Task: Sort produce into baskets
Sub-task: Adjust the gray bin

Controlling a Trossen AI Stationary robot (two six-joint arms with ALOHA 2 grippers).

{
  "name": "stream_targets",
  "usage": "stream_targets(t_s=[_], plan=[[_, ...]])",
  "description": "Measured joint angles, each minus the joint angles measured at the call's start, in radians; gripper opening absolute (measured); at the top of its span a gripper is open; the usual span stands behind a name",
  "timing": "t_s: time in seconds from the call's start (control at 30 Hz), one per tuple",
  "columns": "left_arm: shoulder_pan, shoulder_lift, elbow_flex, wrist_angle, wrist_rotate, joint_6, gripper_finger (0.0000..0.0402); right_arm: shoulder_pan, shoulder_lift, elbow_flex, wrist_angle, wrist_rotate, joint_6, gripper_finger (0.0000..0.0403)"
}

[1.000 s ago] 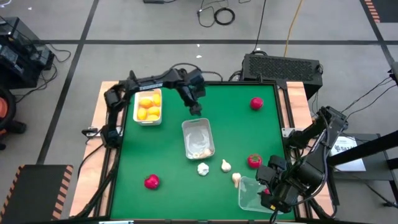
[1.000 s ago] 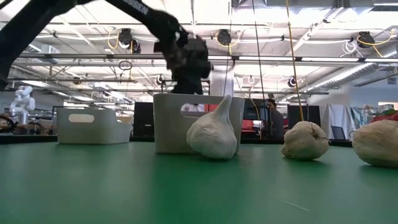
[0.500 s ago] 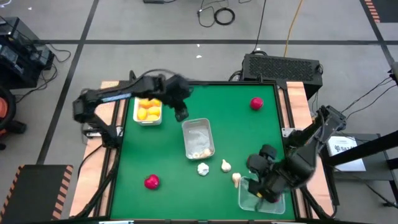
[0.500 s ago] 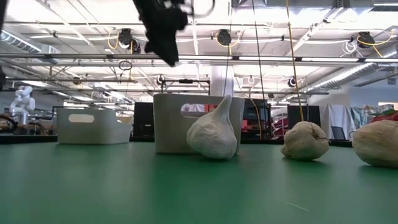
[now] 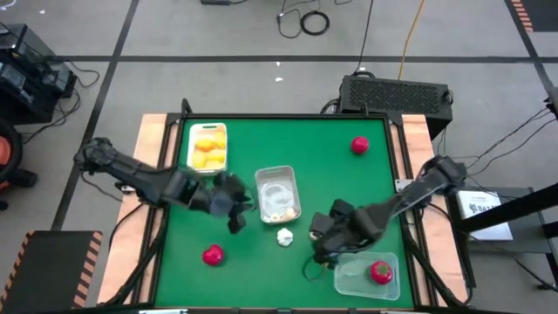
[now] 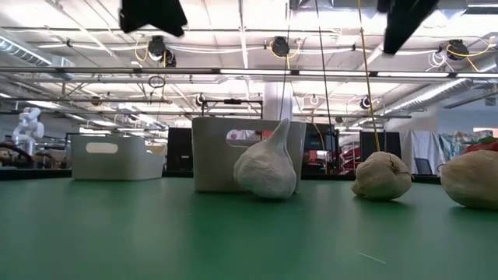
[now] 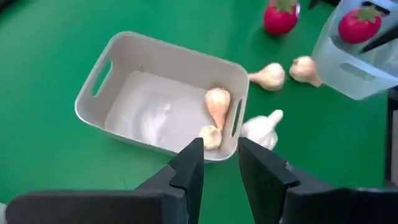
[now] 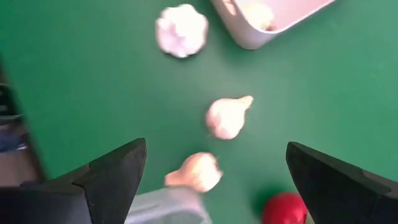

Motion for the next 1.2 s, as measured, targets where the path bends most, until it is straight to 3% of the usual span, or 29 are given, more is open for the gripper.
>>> stream_targets(t_s=[0.13, 0.23, 0.53, 0.7, 1.0, 1.2], plan=[[-0.073, 0.059, 0.0, -0.034, -0.192, -0.085, 0.0104, -0.07, 0.063, 0.0, 0.016, 0.002, -0.015, 0.0377], [-0.054, 0.118, 0.0, -0.101, -0.277, -0.143, 0.0104, -0.114, 0.077, -0.001, 0.03, 0.002, -0.053, 0.0377], [0.147, 0.32, -0.001, -0.221, -0.15, -0.162, 0.0104, -0.194, 0.078, -0.005, 0.027, 0.004, -0.145, 0.0364], [0.208, 0.367, -0.001, -0.224, -0.082, -0.131, 0.0101, -0.227, 0.078, -0.045, 0.015, 0.002, -0.184, 0.0273], [0.272, 0.362, -0.014, -0.217, 0.022, -0.023, 0.004, -0.269, 0.078, -0.182, 0.208, -0.001, -0.188, 0.0022], [0.326, 0.362, -0.058, -0.152, 0.049, 0.015, 0.001, -0.271, 0.078, -0.215, 0.256, -0.002, -0.14, 0.0018]])
